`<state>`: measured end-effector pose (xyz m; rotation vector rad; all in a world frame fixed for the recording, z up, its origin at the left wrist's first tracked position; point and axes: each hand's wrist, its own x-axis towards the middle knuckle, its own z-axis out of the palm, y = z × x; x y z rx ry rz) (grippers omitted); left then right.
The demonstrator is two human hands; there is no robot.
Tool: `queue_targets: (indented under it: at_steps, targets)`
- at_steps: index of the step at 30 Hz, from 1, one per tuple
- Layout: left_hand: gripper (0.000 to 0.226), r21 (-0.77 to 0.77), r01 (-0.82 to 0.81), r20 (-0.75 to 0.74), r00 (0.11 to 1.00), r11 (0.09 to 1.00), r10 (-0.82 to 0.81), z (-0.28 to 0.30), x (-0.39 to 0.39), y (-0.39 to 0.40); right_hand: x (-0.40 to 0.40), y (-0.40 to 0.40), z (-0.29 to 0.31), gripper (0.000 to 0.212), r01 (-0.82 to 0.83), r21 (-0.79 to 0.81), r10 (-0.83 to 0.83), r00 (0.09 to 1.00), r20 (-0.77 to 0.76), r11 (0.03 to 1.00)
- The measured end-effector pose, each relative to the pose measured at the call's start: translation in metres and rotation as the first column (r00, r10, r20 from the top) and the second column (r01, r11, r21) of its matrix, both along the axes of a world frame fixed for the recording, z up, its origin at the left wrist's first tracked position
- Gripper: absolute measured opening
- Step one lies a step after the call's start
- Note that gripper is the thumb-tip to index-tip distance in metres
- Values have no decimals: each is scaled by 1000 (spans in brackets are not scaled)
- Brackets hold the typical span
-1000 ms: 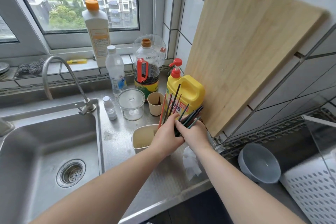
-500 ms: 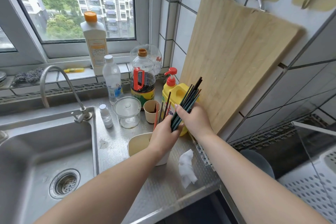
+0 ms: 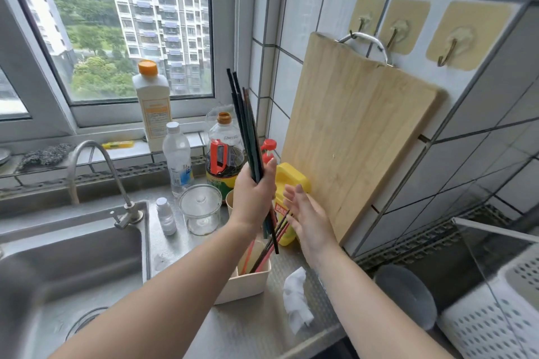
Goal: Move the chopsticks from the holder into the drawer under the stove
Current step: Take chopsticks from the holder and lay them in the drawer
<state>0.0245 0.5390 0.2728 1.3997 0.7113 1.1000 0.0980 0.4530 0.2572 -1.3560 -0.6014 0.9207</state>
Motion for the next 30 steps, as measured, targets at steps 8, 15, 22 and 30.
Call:
queue_targets:
  at_steps: [8,15,22,30]
  targets:
    - [35,-285,282,344,922,916,-176,19,-6,-36,-26,-43,0,16,-146,-109,168,959,228,983]
    - [32,-413,484,443,847,772,-294,2,-26,-97,-60,-121,-8,23,85,-145,-21,919,393,986]
    - [33,-499,632,356,773,593,-525,-30,-42,-192,-88,-219,-37,18,326,-329,-160,882,444,887]
    - [40,-565,749,171,515,345,-840,-84,-58,-308,-115,-349,-72,15,626,-556,-235,752,616,547]
